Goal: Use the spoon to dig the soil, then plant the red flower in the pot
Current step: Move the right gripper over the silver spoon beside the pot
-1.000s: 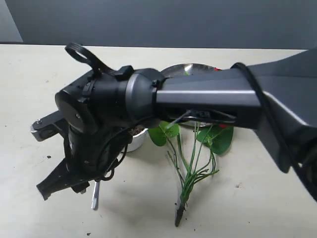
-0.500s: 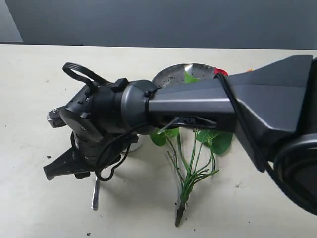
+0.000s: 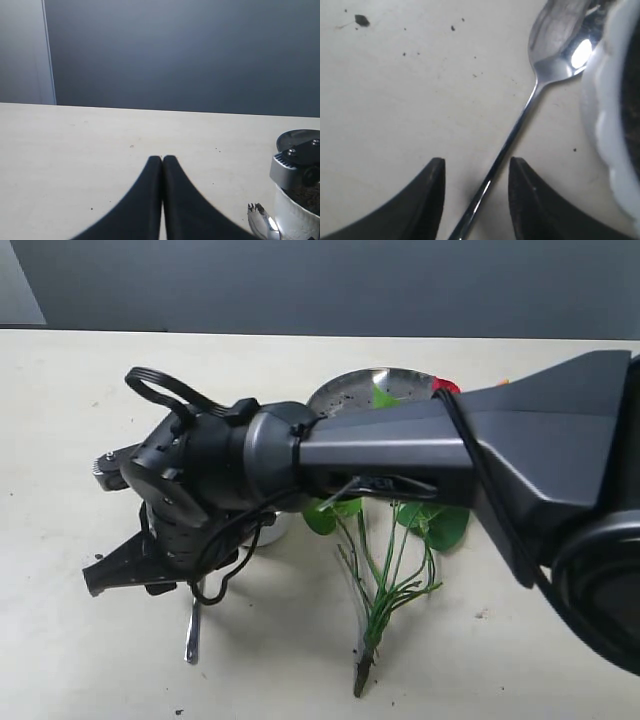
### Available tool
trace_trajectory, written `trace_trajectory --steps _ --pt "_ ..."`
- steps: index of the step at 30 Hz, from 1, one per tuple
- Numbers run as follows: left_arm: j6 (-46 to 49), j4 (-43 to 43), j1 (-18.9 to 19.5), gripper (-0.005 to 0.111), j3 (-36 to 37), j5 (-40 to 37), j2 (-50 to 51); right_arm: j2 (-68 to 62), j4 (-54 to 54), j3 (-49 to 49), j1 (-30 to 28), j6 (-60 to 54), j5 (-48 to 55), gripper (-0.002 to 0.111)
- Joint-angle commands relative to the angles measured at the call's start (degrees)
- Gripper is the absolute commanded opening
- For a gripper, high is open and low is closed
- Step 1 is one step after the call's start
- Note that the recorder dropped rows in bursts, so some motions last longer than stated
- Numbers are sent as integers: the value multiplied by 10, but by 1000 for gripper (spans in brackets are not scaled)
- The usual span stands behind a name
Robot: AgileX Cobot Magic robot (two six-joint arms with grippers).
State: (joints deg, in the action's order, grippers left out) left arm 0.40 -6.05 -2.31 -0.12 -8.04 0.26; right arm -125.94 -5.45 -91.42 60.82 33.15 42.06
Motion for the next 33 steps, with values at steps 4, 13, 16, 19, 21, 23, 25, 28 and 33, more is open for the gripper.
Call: trace_trajectory --steps 4,13,16,19,21,23,25,28,33 --pt "1 -2 0 1 1 7 -3 -26 -5 -3 -2 1 0 41" --pt "1 -2 0 1 1 7 -3 -39 -5 -3 -2 1 11 41" --pt "1 -2 0 1 1 7 -3 -31 -28 -3 -2 -1 9 40" --pt "1 -2 0 1 1 7 -3 -19 -62 -3 -2 1 8 40" --pt "1 -2 0 1 1 7 -3 -10 -71 -3 -2 1 7 40" --pt "1 -2 0 1 1 7 -3 -3 -79 -3 -2 1 7 40" --pt "1 -2 0 1 1 7 -3 6 -86 -3 -2 1 7 40" --pt "1 -2 0 1 1 7 -3 22 -94 -3 -2 1 7 40" --pt "1 -2 0 1 1 7 -3 46 -94 -3 -2 29 22 40"
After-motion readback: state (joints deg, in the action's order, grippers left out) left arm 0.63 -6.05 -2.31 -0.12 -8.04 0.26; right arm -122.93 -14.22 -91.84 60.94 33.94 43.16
